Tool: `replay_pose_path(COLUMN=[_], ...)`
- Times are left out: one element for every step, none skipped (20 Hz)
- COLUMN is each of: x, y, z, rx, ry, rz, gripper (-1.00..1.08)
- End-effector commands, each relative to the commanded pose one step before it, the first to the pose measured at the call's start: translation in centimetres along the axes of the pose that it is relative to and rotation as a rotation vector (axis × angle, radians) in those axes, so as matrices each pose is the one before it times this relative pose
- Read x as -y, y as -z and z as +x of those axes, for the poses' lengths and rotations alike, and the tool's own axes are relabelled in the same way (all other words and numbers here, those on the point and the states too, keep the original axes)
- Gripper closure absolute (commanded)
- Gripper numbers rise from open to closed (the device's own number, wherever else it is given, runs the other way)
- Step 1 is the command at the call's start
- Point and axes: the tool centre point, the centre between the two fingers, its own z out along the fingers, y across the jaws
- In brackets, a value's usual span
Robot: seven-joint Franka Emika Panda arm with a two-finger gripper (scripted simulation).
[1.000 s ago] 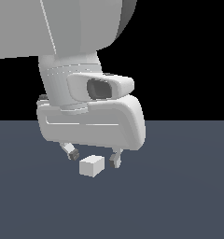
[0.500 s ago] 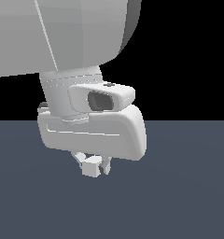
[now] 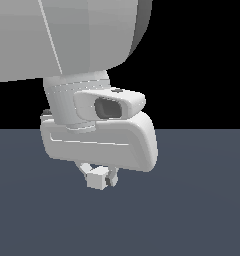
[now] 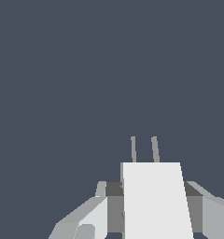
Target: Plug the charger into the wall socket.
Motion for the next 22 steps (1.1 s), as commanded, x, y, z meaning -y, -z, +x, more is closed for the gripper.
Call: replay_pose_path(x=[-0.073,-0.063,-0.077,-0.090,-0.102,-0.115,-0.126,-0.136,-0.146,-0.156,-0.164,-0.172,-0.179,-0.186,-0.192,-0.197,-0.201,-0.198,-0.192,-0.187,-0.183,-0.178], y=[0.056,0.038,0.045,0.053,0.060,0.067,0.074,0.080,0.086,0.091,0.096,0.100,0.104,0.108,0.111,0.114,0.116,0.115,0.111,0.108,0.105,0.103], z=[0.122,0.079,0.096,0.112,0.128,0.143,0.158,0.171,0.184,0.196,0.208,0.218,0.228,0.237,0.244,0.252,0.258,0.255,0.248,0.242,0.236,0.231], rx=[-0.00061,-0.00019,-0.00023,-0.00026,-0.00030,-0.00034,-0.00037,-0.00040,-0.00043,-0.00046,-0.00049,-0.00051,-0.00053,-0.00054,-0.00055,-0.00056,-0.00056,-0.00054,-0.00051,-0.00048,-0.00045,-0.00043], ry=[0.00656,0.00519,0.00627,0.00731,0.00832,0.00926,0.01017,0.01103,0.01183,0.01257,0.01325,0.01387,0.01445,0.01496,0.01542,0.01584,0.01617,0.01593,0.01548,0.01507,0.01469,0.01434], rz=[0.00269,0.00189,0.00229,0.00266,0.00303,0.00337,0.00369,0.00400,0.00428,0.00454,0.00478,0.00500,0.00519,0.00537,0.00553,0.00567,0.00579,0.00570,0.00554,0.00540,0.00527,0.00515], gripper=[1.08,1.08,1.08,1.08,1.08,1.08,1.08,1.08,1.08,1.08,1.08,1.08,1.08,1.08,1.08,1.08,1.08,1.08,1.08,1.08,1.08,1.08])
